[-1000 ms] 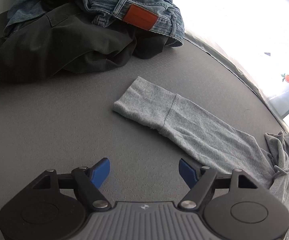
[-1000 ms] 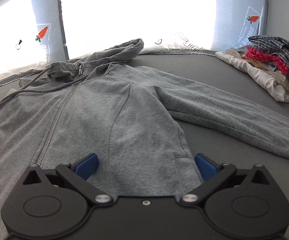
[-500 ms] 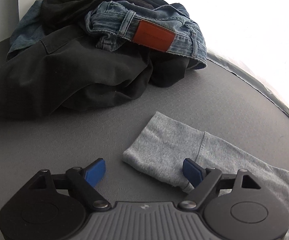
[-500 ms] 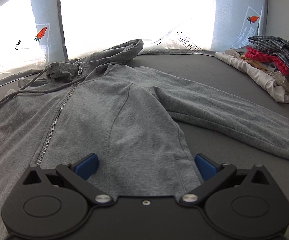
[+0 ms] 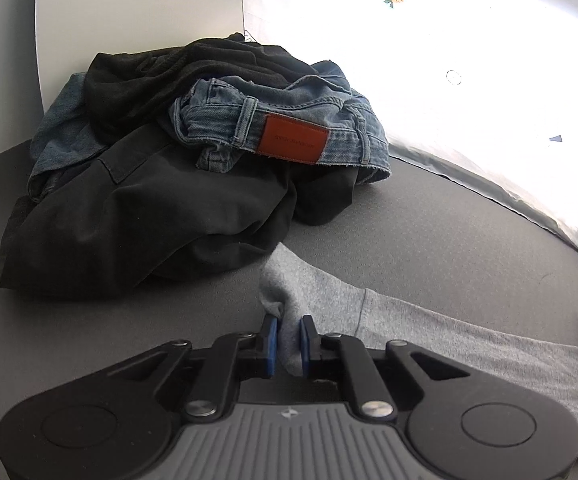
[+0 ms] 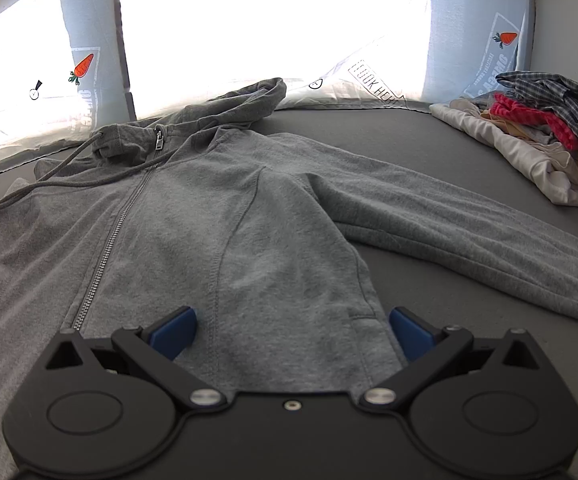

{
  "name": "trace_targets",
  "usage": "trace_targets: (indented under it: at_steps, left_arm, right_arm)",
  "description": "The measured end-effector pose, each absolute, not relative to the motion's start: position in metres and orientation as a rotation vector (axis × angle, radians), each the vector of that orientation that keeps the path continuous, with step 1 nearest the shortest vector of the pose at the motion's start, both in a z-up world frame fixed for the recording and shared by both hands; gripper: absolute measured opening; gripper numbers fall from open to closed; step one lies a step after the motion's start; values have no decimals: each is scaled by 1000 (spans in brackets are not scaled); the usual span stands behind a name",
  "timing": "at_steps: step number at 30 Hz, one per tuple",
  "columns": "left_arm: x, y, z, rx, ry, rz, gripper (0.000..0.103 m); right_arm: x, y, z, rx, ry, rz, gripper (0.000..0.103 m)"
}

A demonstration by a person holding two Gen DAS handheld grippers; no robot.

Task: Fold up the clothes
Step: 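Grasp the sleeve cuff with the left tool while the right tool rests open on the hoodie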

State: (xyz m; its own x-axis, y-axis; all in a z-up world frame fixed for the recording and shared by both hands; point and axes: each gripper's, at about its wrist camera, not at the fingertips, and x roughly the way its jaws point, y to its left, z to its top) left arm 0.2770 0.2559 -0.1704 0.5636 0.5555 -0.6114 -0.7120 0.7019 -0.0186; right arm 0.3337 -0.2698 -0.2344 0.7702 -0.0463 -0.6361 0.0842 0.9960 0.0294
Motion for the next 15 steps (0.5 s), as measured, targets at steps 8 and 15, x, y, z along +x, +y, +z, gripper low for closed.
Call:
trace_targets:
  at_steps: [8,15]
  left_arm:
    - [245,287,-140,-229,521,929,13]
    - [213,315,-126,-249,487,1043,13]
  right_arm:
    - [334,-270,-234,58,688,-71,103]
    - [334,-270,-234,58,688,-71,103]
